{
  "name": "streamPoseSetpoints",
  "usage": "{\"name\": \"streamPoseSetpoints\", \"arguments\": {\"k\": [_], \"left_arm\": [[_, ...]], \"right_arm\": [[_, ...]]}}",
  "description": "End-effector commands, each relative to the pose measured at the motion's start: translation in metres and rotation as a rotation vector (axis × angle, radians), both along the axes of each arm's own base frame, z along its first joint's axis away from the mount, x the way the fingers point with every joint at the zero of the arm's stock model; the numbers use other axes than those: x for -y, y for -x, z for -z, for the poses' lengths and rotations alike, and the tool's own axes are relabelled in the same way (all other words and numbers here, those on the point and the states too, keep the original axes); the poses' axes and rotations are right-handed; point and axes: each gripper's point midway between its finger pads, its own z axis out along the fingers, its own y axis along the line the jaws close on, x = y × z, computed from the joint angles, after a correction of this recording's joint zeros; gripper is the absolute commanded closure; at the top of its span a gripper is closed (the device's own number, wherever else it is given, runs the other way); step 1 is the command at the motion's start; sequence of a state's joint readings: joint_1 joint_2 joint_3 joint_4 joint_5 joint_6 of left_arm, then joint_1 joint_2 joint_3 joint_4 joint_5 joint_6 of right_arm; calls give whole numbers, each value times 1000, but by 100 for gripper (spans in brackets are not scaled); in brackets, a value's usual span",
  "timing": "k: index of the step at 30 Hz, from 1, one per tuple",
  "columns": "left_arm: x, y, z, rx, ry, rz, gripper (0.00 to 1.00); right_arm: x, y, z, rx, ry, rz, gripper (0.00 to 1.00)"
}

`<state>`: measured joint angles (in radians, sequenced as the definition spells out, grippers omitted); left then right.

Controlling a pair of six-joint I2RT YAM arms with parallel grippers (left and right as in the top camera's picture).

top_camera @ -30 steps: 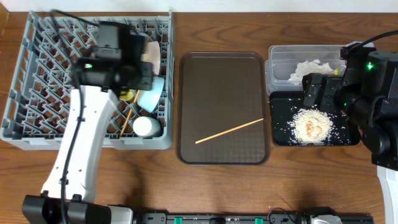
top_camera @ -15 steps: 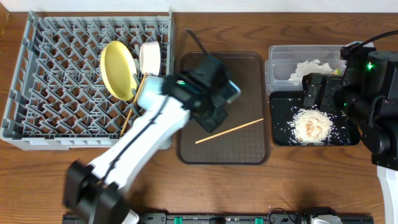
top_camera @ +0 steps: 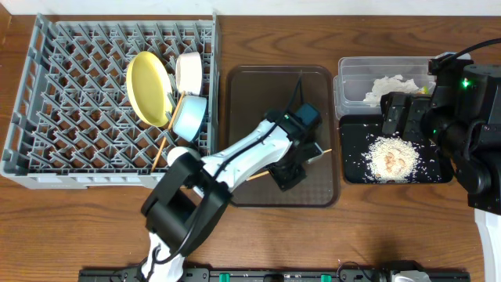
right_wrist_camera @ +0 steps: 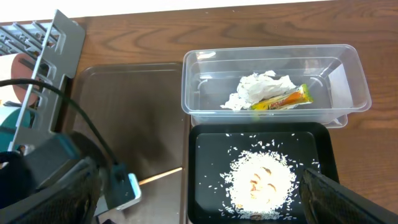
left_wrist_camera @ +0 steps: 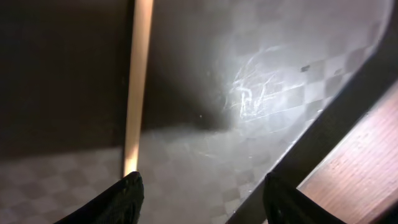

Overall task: Sort waste into correct bins and load items into the dishwasher
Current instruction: 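Move the left gripper to the second chopstick and grasp it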

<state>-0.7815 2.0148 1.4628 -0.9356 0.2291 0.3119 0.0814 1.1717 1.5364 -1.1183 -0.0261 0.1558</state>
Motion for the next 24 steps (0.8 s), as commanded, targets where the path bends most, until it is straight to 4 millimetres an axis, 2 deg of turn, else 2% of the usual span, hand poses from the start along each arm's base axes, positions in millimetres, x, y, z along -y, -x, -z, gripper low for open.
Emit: {"name": "streamPoseSetpoints", "arguments": {"k": [1, 5, 6, 8, 11, 18, 24], "left_arm": [[0, -4, 1, 14, -10, 5, 37], [-3, -14, 2, 60, -31, 3, 34], [-5, -23, 3, 100, -44, 3, 29], [-5, -28, 7, 115, -39, 49, 25], [-7, -28, 15, 109, -45, 121, 25], [-9, -28, 19, 108, -50, 211, 30], [-21, -31, 39, 78, -91, 228, 30]], "right_arm": [[4, -1, -1, 1, 2, 17, 1], [4, -1, -1, 1, 2, 17, 1], [4, -1, -1, 1, 2, 17, 1], [4, -1, -1, 1, 2, 17, 1], [4, -1, -1, 1, 2, 17, 1], [4, -1, -1, 2, 2, 17, 1], [4, -1, -1, 1, 2, 17, 1]]}}
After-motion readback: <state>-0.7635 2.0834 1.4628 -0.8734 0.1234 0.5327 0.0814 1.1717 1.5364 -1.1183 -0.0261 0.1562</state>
